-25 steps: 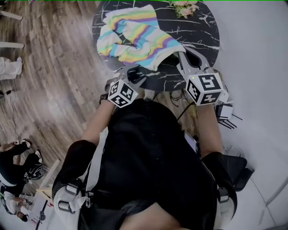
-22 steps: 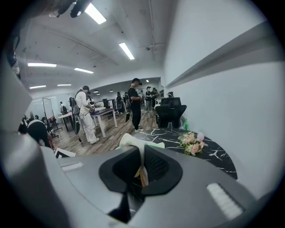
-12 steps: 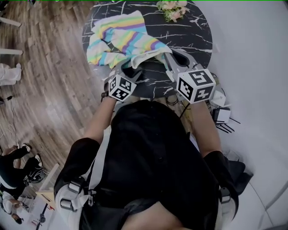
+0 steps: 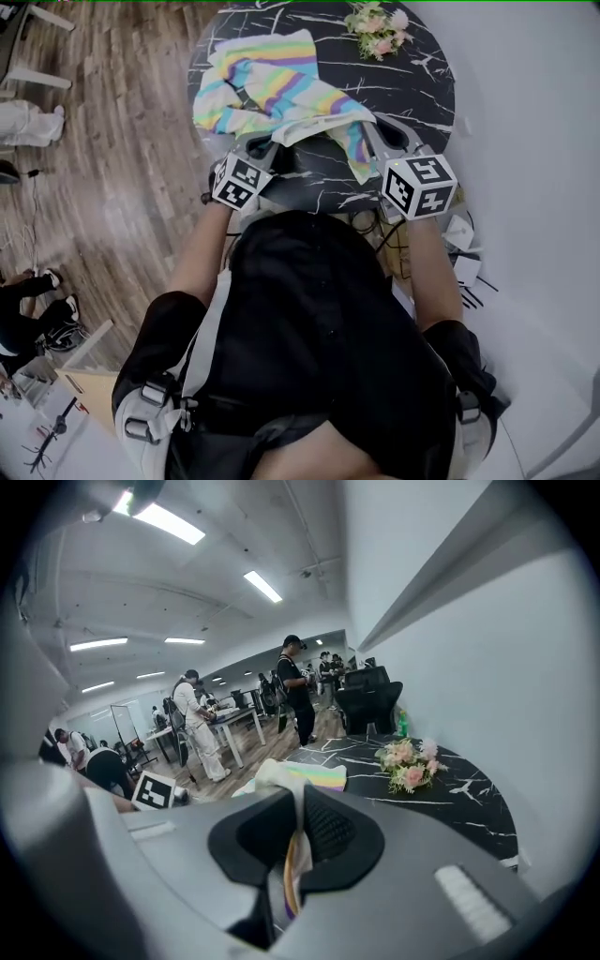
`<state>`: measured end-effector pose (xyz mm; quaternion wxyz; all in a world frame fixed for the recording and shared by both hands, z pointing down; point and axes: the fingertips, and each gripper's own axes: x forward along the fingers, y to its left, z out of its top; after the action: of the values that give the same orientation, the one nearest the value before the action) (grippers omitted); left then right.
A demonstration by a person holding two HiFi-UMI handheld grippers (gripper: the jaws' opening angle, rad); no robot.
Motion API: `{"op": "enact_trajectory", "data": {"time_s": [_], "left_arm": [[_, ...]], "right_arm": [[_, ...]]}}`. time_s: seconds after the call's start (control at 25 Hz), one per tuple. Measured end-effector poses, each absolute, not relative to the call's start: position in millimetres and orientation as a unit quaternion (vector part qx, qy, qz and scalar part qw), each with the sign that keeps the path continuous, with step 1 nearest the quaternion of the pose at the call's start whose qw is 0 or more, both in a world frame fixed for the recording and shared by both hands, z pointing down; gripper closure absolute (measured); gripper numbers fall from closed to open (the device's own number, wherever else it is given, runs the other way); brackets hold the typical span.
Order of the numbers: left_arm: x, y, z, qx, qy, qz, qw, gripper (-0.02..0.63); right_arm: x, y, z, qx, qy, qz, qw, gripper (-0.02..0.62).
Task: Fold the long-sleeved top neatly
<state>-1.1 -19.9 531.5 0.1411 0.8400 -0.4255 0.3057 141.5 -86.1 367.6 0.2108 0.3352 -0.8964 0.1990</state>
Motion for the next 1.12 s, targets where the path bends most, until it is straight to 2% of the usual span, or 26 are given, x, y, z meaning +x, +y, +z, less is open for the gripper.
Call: {"op": "enact_trajectory", "data": {"time_s": [0.56, 0.8, 1.12], "left_arm": [[-61, 75, 455, 0.81, -0.474, 0.314, 0.142, 0.583], [-86, 118, 432, 0.836, -0.449, 0.301, 0.092, 0.584], [-143, 188, 373, 0.867, -0.417, 0.272, 0.007, 0.583]], "right_arm": [[143, -16, 432, 0.28, -0.905, 0.18, 0.265, 0.578], [135, 53, 430, 0.328, -0.884, 0.112, 0.314, 0.578], [94, 155, 378, 0.425, -0.855, 0.061, 0.291, 0.578]]}}
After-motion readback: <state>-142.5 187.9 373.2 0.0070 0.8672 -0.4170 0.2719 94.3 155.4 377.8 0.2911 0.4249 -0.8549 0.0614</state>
